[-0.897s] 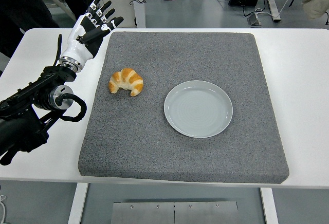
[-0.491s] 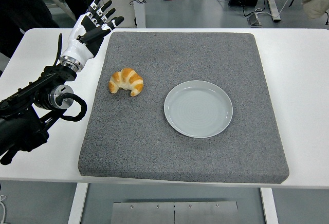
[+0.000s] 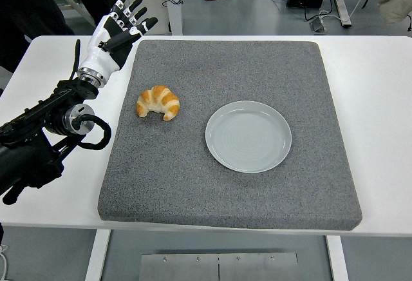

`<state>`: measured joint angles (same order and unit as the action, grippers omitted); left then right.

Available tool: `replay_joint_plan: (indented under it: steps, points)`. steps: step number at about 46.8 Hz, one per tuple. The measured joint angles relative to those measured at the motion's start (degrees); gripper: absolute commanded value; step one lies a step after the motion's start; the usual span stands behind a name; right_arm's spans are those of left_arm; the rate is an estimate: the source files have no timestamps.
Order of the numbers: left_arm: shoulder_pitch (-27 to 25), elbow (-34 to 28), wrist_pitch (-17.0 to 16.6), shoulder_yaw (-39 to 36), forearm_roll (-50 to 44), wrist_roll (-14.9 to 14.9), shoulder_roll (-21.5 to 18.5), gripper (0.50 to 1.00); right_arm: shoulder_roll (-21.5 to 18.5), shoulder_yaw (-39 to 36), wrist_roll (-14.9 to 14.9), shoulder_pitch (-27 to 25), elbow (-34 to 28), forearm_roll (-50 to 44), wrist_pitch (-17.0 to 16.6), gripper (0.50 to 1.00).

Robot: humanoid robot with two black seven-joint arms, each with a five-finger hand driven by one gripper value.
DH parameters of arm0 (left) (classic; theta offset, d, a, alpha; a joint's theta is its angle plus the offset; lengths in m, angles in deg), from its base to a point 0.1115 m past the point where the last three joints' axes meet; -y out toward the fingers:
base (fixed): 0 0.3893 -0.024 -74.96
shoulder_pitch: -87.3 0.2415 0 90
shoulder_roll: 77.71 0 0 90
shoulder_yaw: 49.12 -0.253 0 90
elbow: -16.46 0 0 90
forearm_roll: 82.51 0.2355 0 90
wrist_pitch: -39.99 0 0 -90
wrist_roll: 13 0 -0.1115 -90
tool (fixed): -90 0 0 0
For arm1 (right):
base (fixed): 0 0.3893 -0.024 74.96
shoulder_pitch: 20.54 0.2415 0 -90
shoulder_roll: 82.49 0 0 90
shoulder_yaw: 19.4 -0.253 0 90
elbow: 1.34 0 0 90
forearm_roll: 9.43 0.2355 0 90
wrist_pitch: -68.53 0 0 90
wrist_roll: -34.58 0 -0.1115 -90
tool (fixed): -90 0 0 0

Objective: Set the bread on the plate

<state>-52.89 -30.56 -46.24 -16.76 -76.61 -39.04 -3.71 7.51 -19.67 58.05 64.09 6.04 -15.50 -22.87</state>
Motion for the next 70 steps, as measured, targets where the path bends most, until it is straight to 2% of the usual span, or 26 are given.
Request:
replay_joint_plan:
  steps: [30, 33, 39, 43, 52, 57, 62, 70]
  points:
    - [-0.9, -0.1, -0.2, 0.3, -0.6, 0.9, 0.9, 0.968, 0.0, 0.0, 0.0, 0.0, 0.0, 0.0, 0.0, 1.000]
    - [-1.7, -0.1, -0.4, 0.0, -0.6, 2.6, 0.7, 0.968, 0.0, 0.0, 0.0, 0.0, 0.0, 0.0, 0.0, 1.000]
    - [-3.3, -0.2, -0.6, -0.7, -0.5, 8.9, 0.0, 0.968, 0.0, 0.0, 0.0, 0.0, 0.0, 0.0, 0.0, 1.000]
    - [-4.5, -0.3, -0.6, -1.4, 0.2, 10.4, -1.5, 0.968, 0.0, 0.0, 0.0, 0.0, 0.0, 0.0, 0.0, 1.000]
    - [-8.9, -1.6, 0.0, -8.8, 0.5, 10.4, -6.7, 0.968, 0.0, -0.1, 0.0, 0.0, 0.1, 0.0, 0.0, 1.000]
    - [-11.2, -4.6, 0.2, -14.8, 1.1, 10.3, -10.3, 0.968, 0.0, 0.0, 0.0, 0.0, 0.1, 0.0, 0.0, 1.000]
    - [-14.0, -8.1, 0.4, -20.1, 4.2, 10.2, -14.1, 0.968, 0.0, 0.0, 0.0, 0.0, 0.0, 0.0, 0.0, 1.000]
    - [-16.8, -9.5, 0.5, -23.6, 10.6, 10.4, -16.7, 0.968, 0.0, 0.0, 0.0, 0.1, 0.0, 0.0, 0.0, 1.000]
